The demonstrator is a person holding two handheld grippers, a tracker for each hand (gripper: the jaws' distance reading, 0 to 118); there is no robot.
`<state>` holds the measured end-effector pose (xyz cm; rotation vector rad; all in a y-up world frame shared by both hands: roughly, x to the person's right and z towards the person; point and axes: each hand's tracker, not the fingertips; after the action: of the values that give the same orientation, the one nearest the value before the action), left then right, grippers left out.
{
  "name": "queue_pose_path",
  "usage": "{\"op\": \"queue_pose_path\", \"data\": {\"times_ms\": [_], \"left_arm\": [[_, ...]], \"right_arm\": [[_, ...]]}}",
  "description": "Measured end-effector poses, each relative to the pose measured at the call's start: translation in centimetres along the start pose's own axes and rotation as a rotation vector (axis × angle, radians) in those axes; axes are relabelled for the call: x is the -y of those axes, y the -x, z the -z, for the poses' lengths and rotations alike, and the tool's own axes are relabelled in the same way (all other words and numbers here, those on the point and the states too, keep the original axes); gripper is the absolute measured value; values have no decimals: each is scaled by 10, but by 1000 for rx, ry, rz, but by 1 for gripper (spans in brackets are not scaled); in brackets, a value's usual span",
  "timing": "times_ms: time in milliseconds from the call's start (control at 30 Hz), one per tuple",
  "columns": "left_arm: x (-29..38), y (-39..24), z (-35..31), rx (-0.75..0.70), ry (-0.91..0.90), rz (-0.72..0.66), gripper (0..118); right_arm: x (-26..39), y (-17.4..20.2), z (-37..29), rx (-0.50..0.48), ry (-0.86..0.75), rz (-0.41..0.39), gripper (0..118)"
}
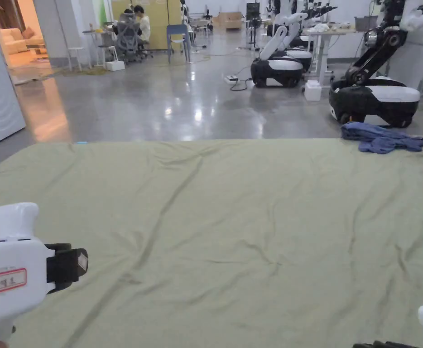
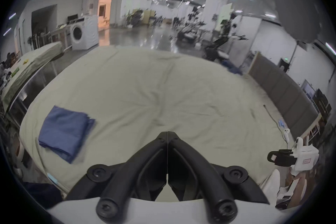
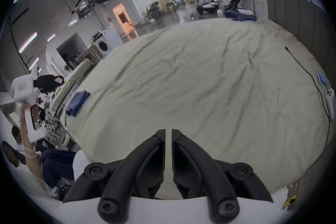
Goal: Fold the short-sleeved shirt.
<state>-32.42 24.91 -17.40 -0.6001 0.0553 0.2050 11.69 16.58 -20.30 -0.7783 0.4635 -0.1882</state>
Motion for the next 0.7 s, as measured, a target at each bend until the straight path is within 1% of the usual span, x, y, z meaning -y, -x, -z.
{"op": "queue_pose_path", "data": {"times_ms": [33, 67, 100, 133, 200, 233, 267, 333, 400, 433, 533, 600, 667, 700], "left_arm": [[3, -17, -6, -17, -25, 27, 0], [8, -35, -14, -35, -108, 65, 0], [13, -51, -21, -57, -155, 79, 0], [17, -66, -26, -69, -162, 113, 0], [28, -86, -39, -30, -233, 84, 0], [32, -96, -43, -41, -240, 94, 0], [38, -105, -45, -53, -285, 86, 0], [46, -117, -54, -81, -343, 116, 0], [53, -128, -59, -148, -395, 98, 0], [55, -130, -62, -139, -412, 100, 0], [64, -134, -67, -144, -443, 100, 0], [68, -138, -70, -192, -465, 159, 0], [71, -140, -73, -207, -515, 165, 0], [72, -140, -76, -203, -532, 161, 13]], "right_arm": [[-1, 1, -8, -5, -37, -8, 9], [-3, 3, -17, 2, -76, -17, 9], [-4, 5, -24, 11, -119, -25, 9], [-4, 7, -31, 15, -155, -37, 9], [-6, 14, -44, 36, -230, -70, 9], [-6, 17, -49, 62, -272, -91, 9], [-6, 22, -55, 96, -307, -108, 9], [-4, 31, -65, 140, -380, -150, 9], [-3, 41, -72, 201, -443, -182, 9], [-2, 45, -76, 225, -475, -197, 9], [0, 58, -87, 249, -539, -214, 9], [2, 62, -92, 255, -569, -220, 9], [2, 71, -96, 269, -593, -232, 9], [2, 73, -96, 275, -602, -236, 10]]}}
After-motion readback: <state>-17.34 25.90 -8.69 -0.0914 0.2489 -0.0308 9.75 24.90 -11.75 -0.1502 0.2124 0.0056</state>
